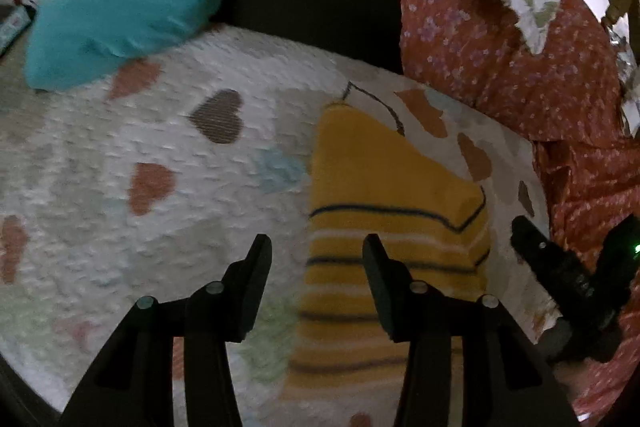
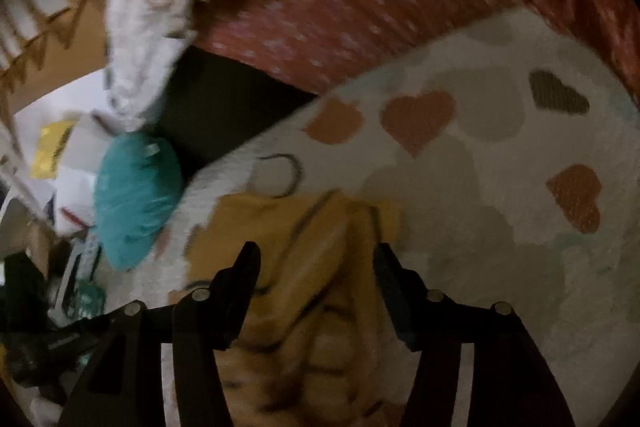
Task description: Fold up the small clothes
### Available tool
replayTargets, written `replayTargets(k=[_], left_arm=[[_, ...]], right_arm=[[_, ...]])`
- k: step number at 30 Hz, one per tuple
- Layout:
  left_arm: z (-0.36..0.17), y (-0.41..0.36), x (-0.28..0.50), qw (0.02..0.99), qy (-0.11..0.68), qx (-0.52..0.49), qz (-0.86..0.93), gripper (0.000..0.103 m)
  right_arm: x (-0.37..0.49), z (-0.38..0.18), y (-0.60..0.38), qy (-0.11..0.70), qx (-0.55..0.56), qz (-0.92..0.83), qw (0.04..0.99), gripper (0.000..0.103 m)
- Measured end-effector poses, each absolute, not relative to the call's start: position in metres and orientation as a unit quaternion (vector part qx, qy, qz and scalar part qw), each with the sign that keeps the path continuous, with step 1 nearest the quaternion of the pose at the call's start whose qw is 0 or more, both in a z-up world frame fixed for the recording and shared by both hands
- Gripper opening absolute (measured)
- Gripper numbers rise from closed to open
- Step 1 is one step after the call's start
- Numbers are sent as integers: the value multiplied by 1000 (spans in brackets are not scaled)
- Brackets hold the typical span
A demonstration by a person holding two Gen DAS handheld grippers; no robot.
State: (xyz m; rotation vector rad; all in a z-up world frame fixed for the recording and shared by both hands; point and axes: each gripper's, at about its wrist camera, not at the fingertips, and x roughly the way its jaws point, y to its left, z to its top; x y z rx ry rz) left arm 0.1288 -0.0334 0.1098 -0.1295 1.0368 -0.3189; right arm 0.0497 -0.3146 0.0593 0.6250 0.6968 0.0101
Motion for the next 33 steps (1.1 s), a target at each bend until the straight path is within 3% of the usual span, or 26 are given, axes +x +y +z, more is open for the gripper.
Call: replayTargets(k=[2, 6, 10, 13, 16, 21, 23, 27, 31, 33], left_arm=[[115, -24, 110, 862, 483, -56, -144, 47], [120, -14, 75, 868, 475, -50, -138, 47], [129, -10, 42, 879, 458, -29, -129, 47], [149, -2, 14, 897, 424, -16, -122, 48], [173, 5, -13, 921, 374, -1, -103, 58], [210, 20, -64, 956, 290, 1, -52, 94], [224, 27, -85, 967, 252, 2, -39, 100], [246, 38, -113, 977, 212, 11, -17, 103], [246, 39, -118, 972, 231, 28, -10, 103], [239, 39, -119, 968, 249, 27, -22, 103]], right_arm=[[42, 64, -293, 345, 288, 41, 893, 52], [36, 50, -260, 378, 276, 91, 879, 51], [31, 4, -270, 444, 277, 13, 852, 51], [3, 15, -278, 426, 295, 9, 855, 51], [-35, 40, -271, 393, 274, -9, 878, 53], [-97, 50, -245, 369, 268, -46, 889, 59], [-116, 51, -230, 370, 243, -64, 895, 59], [-138, 47, -211, 378, 223, -77, 895, 60], [-158, 44, -197, 380, 207, -87, 897, 61], [-166, 42, -190, 379, 197, -92, 900, 66]])
